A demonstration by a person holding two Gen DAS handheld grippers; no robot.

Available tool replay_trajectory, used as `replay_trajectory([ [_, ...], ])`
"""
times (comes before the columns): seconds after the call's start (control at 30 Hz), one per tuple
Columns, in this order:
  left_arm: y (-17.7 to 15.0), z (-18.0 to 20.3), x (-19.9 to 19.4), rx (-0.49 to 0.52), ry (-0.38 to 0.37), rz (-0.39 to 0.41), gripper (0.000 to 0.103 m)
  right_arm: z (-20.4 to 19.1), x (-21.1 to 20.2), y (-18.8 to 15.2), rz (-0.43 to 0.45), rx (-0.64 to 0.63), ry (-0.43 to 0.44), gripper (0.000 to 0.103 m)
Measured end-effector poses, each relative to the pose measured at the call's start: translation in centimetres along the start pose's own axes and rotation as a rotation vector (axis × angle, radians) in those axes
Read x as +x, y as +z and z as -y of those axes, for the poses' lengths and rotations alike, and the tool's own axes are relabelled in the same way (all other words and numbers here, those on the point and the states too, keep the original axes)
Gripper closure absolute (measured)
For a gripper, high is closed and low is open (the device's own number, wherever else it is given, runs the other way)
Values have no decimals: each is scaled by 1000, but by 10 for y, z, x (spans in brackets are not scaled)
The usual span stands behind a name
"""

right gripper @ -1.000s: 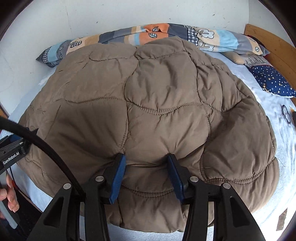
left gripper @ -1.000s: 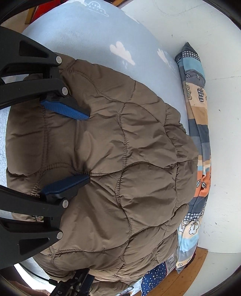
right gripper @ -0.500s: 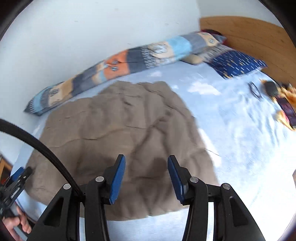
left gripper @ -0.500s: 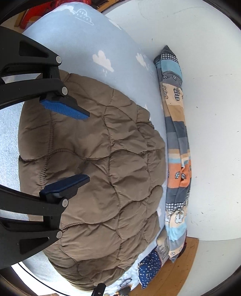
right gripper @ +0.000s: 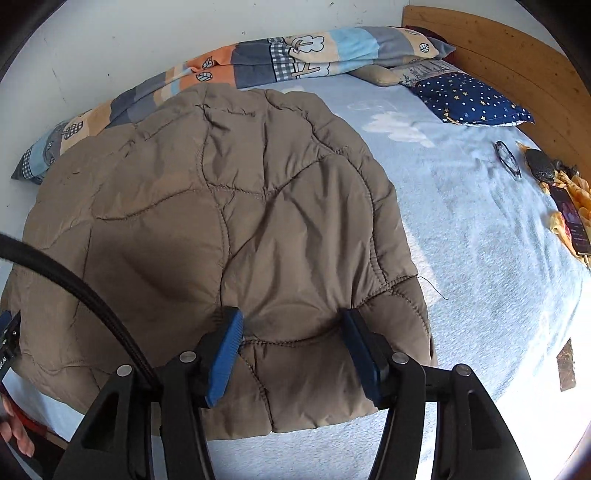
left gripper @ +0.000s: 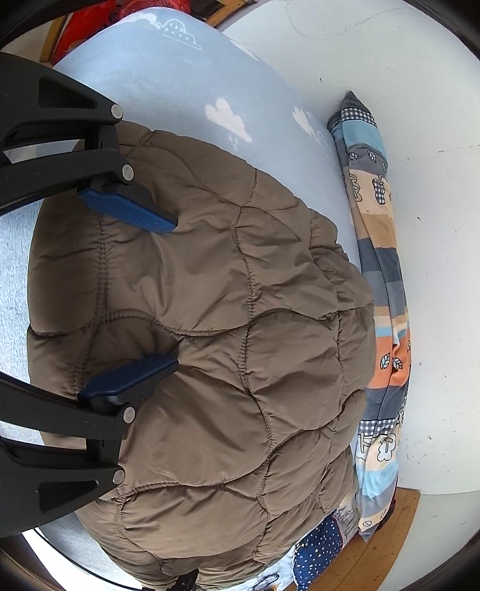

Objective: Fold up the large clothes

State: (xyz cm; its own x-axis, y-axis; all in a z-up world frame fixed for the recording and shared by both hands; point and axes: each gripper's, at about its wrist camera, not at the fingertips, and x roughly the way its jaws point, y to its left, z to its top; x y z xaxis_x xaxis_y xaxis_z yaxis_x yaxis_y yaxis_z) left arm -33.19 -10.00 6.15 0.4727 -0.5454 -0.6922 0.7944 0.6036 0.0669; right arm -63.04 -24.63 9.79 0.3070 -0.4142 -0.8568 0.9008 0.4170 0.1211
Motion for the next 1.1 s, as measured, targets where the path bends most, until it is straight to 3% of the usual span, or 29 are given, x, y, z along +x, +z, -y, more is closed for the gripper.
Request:
replay_trajectory([
  [0.17, 3, -7, -8, -45, -27, 23, 35, -15, -17, -2, 72, -49, -67, 41],
  [0.33, 5, -6, -21, -35, -16, 74, 35, -42, -57, -3, 242, -133, 12, 41],
  [0.4, 6, -6, -23, -37, -14, 82, 35, -57, -62, -4, 267, -178, 71, 41],
  [0.53, 5, -7, -18, -34, -6, 62, 35, -92, -61, -9, 248, -251, 150, 41],
  [0.67, 3, -9, -11, -43, -15, 43, 34, -119, -48, -14, 223, -301, 161, 41],
  [1.1, -1, -5, 13, -39, -1, 4, 28, -135, -2, -22, 120, -375, 103, 38],
])
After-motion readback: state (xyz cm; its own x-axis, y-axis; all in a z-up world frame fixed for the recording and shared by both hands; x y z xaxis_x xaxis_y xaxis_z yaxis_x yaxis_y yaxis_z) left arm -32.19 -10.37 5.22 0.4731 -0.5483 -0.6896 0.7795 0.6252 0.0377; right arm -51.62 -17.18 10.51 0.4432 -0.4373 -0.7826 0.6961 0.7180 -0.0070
